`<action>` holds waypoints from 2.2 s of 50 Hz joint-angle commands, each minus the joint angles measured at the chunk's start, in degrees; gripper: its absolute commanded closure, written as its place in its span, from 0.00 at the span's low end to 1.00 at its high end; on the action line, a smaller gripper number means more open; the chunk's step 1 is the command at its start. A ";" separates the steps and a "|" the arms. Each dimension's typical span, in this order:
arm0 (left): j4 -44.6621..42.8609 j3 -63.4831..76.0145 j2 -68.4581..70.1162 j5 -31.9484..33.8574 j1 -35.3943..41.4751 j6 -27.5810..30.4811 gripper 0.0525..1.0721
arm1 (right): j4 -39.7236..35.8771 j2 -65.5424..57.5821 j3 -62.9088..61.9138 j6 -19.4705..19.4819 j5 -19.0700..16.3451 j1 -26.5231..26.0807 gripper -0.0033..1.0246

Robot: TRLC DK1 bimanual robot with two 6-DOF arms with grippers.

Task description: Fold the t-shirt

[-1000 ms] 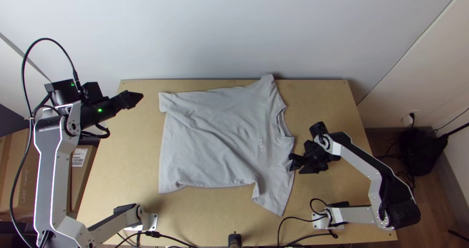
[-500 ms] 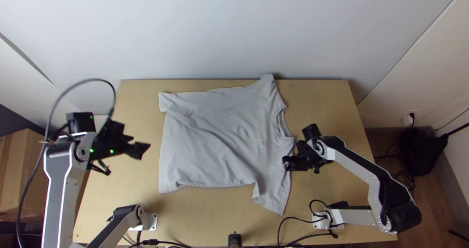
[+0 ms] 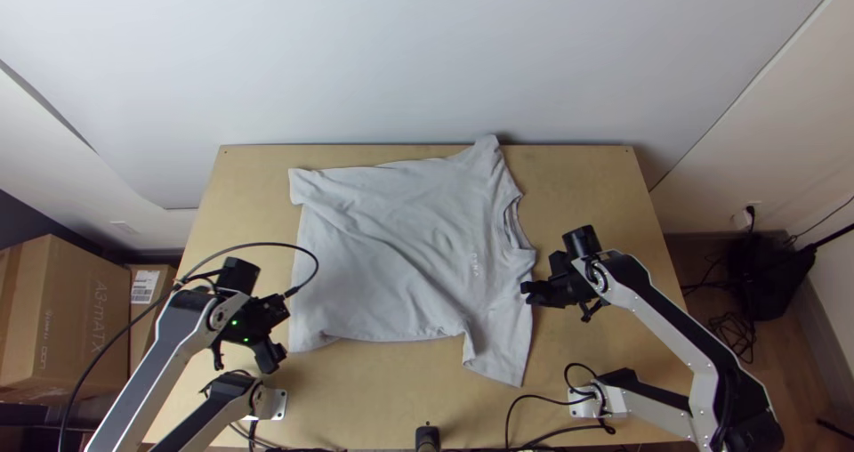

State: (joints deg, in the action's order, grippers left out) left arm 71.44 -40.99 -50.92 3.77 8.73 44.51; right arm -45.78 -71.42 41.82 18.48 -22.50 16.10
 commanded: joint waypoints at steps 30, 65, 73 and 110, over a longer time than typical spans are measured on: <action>-11.06 5.31 -14.47 0.89 8.32 -6.63 0.11 | -3.18 7.70 1.59 2.97 0.27 -2.65 0.97; -21.87 4.87 -15.00 6.16 0.06 -10.32 0.97 | -4.67 11.30 1.77 2.00 0.35 -6.87 0.97; -23.80 -2.07 -14.65 8.45 -5.48 -19.20 0.97 | -4.32 11.83 2.56 1.73 0.70 -8.63 0.97; -37.95 -40.92 -18.17 0.62 -16.99 -51.37 0.98 | 19.85 -0.13 30.51 -8.02 13.36 -10.03 0.97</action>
State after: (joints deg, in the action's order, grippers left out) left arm 36.05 -76.82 -68.16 7.68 -7.07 -4.16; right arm -29.69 -68.12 65.78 14.35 -12.75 7.31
